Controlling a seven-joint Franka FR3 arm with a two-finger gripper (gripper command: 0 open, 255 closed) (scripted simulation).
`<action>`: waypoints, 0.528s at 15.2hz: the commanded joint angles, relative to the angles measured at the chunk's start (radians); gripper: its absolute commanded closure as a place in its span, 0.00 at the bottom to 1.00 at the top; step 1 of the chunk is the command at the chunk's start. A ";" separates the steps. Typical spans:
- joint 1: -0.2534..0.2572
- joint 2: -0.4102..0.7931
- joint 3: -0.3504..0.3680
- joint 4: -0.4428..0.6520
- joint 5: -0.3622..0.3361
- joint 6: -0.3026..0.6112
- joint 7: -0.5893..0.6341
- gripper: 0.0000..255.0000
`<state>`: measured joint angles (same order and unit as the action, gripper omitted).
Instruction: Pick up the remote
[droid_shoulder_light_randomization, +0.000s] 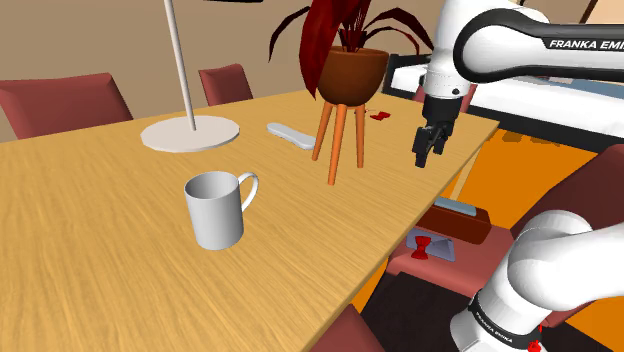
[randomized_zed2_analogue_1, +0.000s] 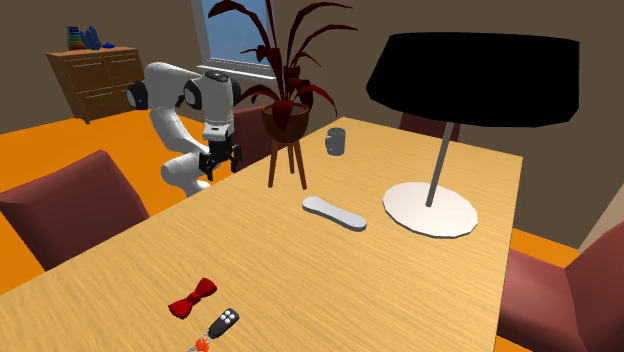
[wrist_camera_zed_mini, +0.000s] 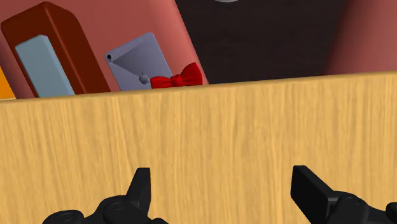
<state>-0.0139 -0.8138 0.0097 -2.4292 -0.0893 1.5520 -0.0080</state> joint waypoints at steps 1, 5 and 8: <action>0.000 0.000 0.000 0.000 0.000 0.000 0.000 0.00; 0.011 0.156 0.020 0.092 0.022 0.069 0.024 0.00; 0.017 0.272 0.034 0.173 0.034 0.107 0.041 0.00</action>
<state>0.0015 -0.5818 0.0389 -2.2859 -0.0593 1.6481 0.0275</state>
